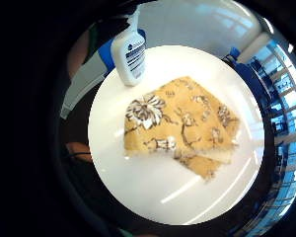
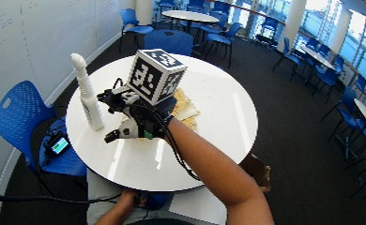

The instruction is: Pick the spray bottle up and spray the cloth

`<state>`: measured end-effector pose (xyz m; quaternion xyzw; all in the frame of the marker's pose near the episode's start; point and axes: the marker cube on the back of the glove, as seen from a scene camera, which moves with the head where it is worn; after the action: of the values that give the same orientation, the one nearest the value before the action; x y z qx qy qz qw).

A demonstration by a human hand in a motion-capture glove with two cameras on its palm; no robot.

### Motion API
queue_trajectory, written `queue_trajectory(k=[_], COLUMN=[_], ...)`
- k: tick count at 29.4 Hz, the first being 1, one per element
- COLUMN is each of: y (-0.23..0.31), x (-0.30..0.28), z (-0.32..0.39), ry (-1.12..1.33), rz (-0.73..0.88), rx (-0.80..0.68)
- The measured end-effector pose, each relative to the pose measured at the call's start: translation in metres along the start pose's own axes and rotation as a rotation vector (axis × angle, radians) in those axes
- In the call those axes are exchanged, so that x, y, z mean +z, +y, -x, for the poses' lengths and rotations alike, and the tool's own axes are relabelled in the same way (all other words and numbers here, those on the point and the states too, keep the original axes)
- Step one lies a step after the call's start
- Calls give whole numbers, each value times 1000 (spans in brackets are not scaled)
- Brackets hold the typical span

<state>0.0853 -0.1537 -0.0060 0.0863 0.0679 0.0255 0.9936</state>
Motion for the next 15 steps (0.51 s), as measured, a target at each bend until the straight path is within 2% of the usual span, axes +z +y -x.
queue_trajectory(k=[5,15], y=[19,62], x=[-1,-1], z=[20,50], ry=[57,136], rz=[29,112], rx=[-55,-59])
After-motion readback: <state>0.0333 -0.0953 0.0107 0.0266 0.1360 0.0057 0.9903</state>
